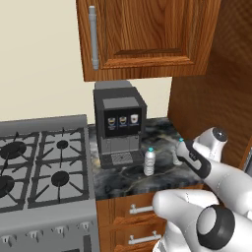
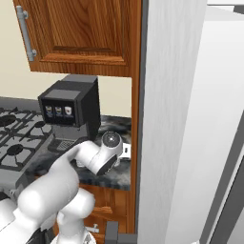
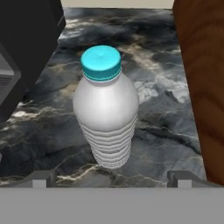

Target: Take the bottled waters from the counter and place them in the freezer to freeze. Close the freezer door after placing the bottles.

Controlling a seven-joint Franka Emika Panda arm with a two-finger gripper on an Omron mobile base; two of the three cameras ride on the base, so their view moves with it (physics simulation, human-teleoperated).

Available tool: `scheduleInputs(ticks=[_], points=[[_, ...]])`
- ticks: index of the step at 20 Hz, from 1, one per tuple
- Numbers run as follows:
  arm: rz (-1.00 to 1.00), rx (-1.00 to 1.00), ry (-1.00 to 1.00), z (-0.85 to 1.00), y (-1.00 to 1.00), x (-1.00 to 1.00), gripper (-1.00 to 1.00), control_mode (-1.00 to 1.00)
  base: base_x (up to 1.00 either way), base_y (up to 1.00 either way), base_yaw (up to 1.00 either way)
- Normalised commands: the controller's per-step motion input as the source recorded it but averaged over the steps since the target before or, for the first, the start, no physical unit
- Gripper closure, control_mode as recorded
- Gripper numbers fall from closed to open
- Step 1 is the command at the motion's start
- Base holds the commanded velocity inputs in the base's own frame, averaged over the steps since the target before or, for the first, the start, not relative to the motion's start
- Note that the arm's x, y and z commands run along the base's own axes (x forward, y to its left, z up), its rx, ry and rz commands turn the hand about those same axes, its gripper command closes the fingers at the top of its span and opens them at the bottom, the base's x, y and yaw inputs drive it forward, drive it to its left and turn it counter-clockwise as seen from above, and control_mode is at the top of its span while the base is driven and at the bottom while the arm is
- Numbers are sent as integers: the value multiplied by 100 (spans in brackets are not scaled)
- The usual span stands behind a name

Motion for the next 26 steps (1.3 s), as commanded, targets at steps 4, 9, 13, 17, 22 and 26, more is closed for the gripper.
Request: scheduleInputs(ticks=[4, 9, 13, 17, 22, 26], points=[[1, 0, -1, -8, 5, 4, -100, -100, 0, 0, 0], [0, 0, -6, 0, 0, 5, -100, -100, 0, 0, 0], [0, 0, -7, 0, 1, 9, -100, -100, 0, 0, 0], [1, 0, -2, 0, 10, 15, -100, -100, 0, 0, 0], [0, 0, 0, 0, 14, 21, -100, -100, 0, 0, 0], [0, 0, 0, 0, 1, 9, -100, -100, 0, 0, 0]])
